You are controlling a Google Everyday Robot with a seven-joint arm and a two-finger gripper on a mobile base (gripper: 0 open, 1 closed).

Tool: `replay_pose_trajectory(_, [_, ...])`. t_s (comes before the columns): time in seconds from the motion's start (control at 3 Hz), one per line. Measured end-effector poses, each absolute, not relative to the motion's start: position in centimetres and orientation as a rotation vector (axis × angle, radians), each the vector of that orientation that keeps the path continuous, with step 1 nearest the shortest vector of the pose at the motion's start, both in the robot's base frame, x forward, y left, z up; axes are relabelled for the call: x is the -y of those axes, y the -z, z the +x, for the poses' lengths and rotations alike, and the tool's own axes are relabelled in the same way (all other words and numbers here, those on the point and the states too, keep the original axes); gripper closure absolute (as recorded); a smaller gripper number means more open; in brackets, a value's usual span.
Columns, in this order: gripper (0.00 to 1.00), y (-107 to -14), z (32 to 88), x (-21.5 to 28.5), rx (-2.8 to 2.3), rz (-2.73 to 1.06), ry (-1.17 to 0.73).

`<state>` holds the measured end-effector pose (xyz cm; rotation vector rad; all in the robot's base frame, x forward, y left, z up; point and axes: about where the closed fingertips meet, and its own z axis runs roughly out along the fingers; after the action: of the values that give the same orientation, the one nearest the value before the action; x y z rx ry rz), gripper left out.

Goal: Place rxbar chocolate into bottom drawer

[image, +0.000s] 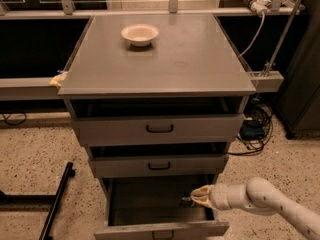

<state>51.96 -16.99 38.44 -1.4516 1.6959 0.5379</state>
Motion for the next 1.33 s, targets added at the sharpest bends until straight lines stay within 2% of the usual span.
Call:
replay_pose_trajectory(0.67, [1.00, -30.7, 55.4, 12.5, -1.579, -1.514, -0.560])
replay_pose_trajectory(1.33, [1.00, -28.1, 58.7, 9.6, -1.495, -1.533, -0.546])
